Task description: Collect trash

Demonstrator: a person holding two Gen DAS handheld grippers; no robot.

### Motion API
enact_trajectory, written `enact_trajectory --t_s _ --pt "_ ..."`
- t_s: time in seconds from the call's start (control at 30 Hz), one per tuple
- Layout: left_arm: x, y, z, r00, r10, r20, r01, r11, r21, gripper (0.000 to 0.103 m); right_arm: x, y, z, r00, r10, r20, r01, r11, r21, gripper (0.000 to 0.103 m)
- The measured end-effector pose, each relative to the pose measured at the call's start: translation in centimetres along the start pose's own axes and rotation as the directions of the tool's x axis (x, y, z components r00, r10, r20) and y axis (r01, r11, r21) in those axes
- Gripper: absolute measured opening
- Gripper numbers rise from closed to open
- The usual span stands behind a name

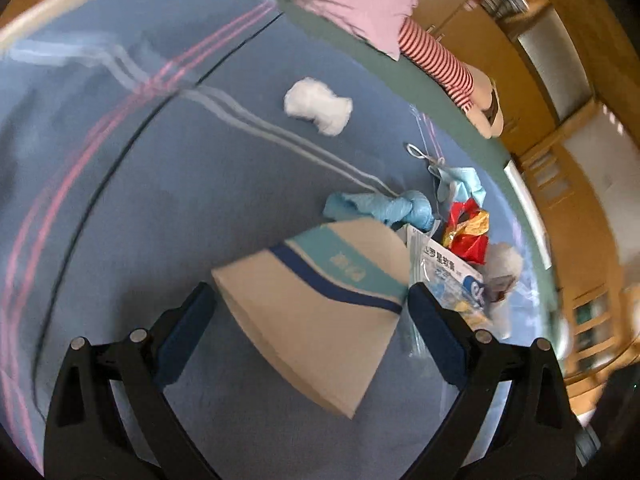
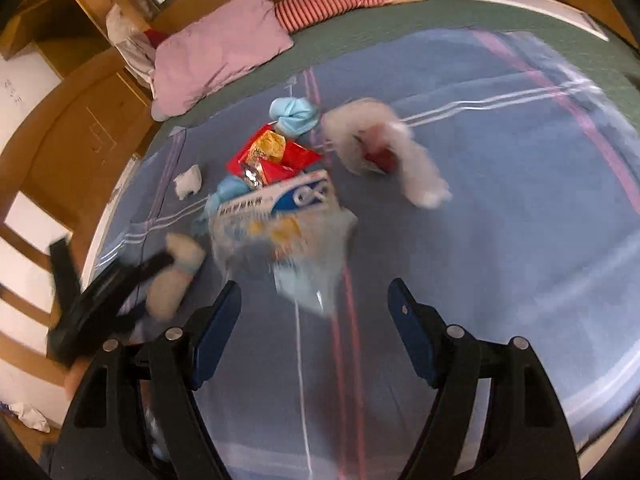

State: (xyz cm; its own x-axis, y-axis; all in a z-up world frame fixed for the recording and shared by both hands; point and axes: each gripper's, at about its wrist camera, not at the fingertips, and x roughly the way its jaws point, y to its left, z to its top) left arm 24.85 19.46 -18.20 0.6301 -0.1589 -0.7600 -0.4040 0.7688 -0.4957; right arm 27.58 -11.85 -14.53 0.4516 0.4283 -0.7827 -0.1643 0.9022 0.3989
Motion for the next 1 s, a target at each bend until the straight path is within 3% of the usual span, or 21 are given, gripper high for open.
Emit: enact_trajectory --t_s 0.1,0.17,0.23,0.27,0.33,0.4,0.43,0.47,0.5,0.67,0.87,1.0 --pt "-0.8 0.6 -0.3 1.0 -0.006 0.019 0.006 1.0 -0.006 0.096 4.7 0.9 1.5 0.997 -0.062 -0.047 0.061 0.998 -0.026 0.074" --pt "-0.9 1.0 -0.3 0.999 -0.006 0.034 0.006 1.0 -0.007 0.096 6.4 1.0 1.5 0.995 -0.049 -0.086 0.048 0.999 -0.014 0.074" --pt "-1.0 1.4 -0.1 0.999 -0.008 0.05 0.008 1.0 -0.008 0.096 6.9 1.7 1.1 0.994 -0.093 -0.064 0.09 0.995 -0.052 0.058" --pt "-1.0 1.5 0.0 0.998 -0.012 0.055 0.013 1.0 -0.01 0.096 6.8 2.3 0.9 0.993 -0.1 -0.062 0.094 0.991 -0.093 0.04" --pt "-1.0 1.7 0.2 0.997 -0.037 0.061 0.038 0.999 -0.016 0.096 6.4 2.5 0.3 0.995 -0.045 -0.094 0.036 0.995 -0.094 0.03" --pt "-1.1 1.7 0.1 0.996 -0.071 0.058 0.071 0.997 0.0 0.095 5.7 2.7 -0.5 0.993 -0.041 -0.114 0.029 0.994 -0.108 0.022" --pt "-1.0 1.4 0.0 0.995 -0.086 0.049 0.085 0.996 0.021 0.09 5.1 2.7 -1.0 0.993 -0.042 -0.112 0.029 0.993 -0.115 0.021" --pt "-1.0 1.1 0.0 0.995 -0.09 0.041 0.089 0.995 0.039 0.072 4.5 2.5 -1.4 0.993 -0.044 -0.113 0.031 0.993 -0.116 0.018" --pt "-0.9 0.9 -0.1 0.995 -0.093 0.028 0.091 0.994 0.06 0.054 3.8 2.2 -1.8 0.992 -0.044 -0.114 0.031 0.993 -0.112 0.018" --pt "-1.0 -0.8 -1.0 0.986 -0.164 -0.031 0.166 0.976 0.142 0.035 0.3 0.2 -4.2 0.994 -0.054 -0.096 0.048 0.997 -0.062 0.017" --pt "-3.0 -2.8 -3.3 0.974 -0.215 -0.068 0.225 0.945 0.236 0.032 -2.6 -1.3 -7.2 0.995 -0.061 -0.083 0.059 0.998 -0.026 0.017" --pt "-4.8 -3.6 -4.8 0.965 -0.253 -0.067 0.261 0.93 0.257 0.032 -5.0 -2.5 -8.2 0.996 -0.082 -0.026 0.083 0.997 0.009 0.017"
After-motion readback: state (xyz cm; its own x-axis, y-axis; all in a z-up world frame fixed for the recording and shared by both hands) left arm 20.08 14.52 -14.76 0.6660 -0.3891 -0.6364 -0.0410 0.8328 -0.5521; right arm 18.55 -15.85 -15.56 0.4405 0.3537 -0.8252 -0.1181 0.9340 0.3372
